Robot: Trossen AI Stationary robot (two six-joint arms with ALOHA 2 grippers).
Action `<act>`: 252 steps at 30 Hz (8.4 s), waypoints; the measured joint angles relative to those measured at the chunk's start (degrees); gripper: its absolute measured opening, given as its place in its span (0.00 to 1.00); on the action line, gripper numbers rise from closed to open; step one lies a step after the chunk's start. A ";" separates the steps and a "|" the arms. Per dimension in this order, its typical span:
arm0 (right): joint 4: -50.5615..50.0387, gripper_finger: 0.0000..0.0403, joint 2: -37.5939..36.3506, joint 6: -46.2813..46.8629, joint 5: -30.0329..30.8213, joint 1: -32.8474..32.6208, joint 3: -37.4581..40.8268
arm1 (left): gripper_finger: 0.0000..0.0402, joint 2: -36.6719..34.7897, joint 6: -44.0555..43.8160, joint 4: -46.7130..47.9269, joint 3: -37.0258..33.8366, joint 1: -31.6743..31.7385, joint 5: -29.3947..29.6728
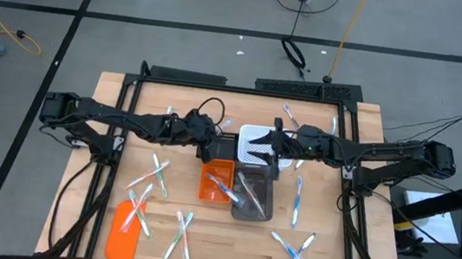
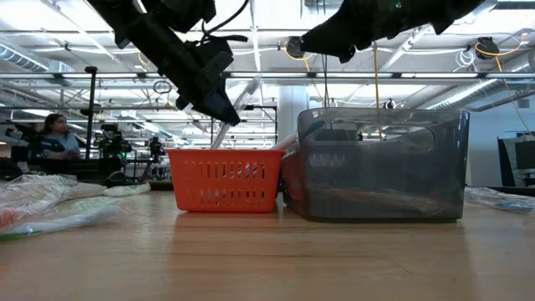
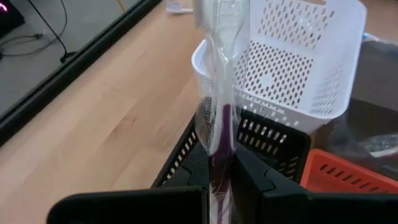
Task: Pick & Place Toothbrushes
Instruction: Put the violet toothbrush into the black bin, then put the green toothbrush into the white bin
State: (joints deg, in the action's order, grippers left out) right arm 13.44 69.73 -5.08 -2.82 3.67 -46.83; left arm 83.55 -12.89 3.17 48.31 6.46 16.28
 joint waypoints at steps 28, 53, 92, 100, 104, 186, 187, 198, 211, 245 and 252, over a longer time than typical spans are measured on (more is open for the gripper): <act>-3.51 0.33 0.00 -0.22 0.01 -0.01 0.02 | 0.20 8.49 -4.21 -2.03 0.04 3.76 -7.50; -5.12 0.32 0.00 -0.29 0.02 -0.01 0.02 | 0.46 7.66 -3.31 -4.87 0.04 3.81 -5.96; -5.21 0.32 0.00 -0.29 -0.01 -0.01 0.02 | 0.46 -4.60 -45.42 46.95 -1.14 9.70 8.15; -5.21 0.32 0.00 -0.31 -0.01 0.01 0.02 | 0.46 -4.60 -47.48 46.37 -4.77 10.98 7.59; -5.21 0.32 0.00 -0.31 -0.01 -0.01 0.02 | 0.46 -4.60 -47.77 44.91 -6.42 11.03 7.54; -5.15 0.32 0.02 -0.31 -0.01 0.00 0.02 | 0.03 -4.09 -33.61 34.22 1.41 4.47 13.68; -5.15 0.32 0.02 -0.31 -0.01 0.00 0.02 | 0.02 -4.09 -32.27 34.01 2.52 4.04 14.51; -5.10 0.32 0.02 -0.30 -0.01 0.00 0.02 | 0.01 -4.09 -10.02 16.65 9.98 -2.37 16.29; -2.45 0.32 0.02 -0.29 -0.01 0.01 0.00 | 0.03 -4.09 7.12 -2.03 9.99 -7.47 6.52; 11.53 0.32 0.02 0.88 -0.46 -0.01 0.00 | 0.03 -4.07 16.88 -12.38 9.99 -13.71 4.15; 12.49 0.32 0.02 1.24 -0.72 -0.01 0.00 | 0.04 0.03 17.62 -16.98 9.94 -13.49 4.24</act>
State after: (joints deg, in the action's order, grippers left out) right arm 25.93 69.76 -3.84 -3.54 3.66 -46.83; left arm 83.58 4.73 -13.81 58.26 -7.03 20.51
